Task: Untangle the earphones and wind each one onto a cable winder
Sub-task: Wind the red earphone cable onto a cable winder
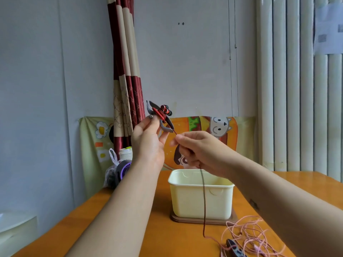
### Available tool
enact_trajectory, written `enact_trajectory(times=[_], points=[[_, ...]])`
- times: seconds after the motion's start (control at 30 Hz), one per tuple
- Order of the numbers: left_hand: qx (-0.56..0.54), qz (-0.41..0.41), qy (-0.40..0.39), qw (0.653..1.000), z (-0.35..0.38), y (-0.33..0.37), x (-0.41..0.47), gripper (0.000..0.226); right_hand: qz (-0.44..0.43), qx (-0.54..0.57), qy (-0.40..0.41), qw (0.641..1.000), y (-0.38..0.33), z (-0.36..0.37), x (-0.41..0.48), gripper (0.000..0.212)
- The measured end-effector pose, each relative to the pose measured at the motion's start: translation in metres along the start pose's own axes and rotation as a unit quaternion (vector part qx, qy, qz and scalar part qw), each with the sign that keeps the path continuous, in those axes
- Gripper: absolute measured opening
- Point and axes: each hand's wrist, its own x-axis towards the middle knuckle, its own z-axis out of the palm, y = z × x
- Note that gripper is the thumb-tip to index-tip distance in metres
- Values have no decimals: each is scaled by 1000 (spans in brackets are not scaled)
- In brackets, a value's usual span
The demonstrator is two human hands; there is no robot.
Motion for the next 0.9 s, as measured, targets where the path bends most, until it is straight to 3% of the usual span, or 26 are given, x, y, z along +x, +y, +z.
enact_trajectory(times=[0.1, 0.23, 0.37, 0.5, 0.77, 0.9], points=[[23, 2, 8, 1000, -7, -5, -1, 22, -89, -296, 87, 947, 5, 6, 1, 30], [126, 5, 5, 992, -24, -16, -6, 12, -137, -359, 102, 917, 7, 2, -6, 31], [239, -7, -60, 969, -41, -22, -16, 13, -184, -388, 108, 897, -2, -5, -14, 29], [281, -34, -140, 949, -49, -25, -27, 14, -184, -382, 133, 896, -9, -19, -11, 29], [254, -109, -242, 930, -56, -24, -42, 20, -185, -377, 157, 894, 1, -32, -2, 20], [229, -122, -271, 927, -58, -22, -44, 28, -172, -309, 157, 922, 12, -36, 0, 26]])
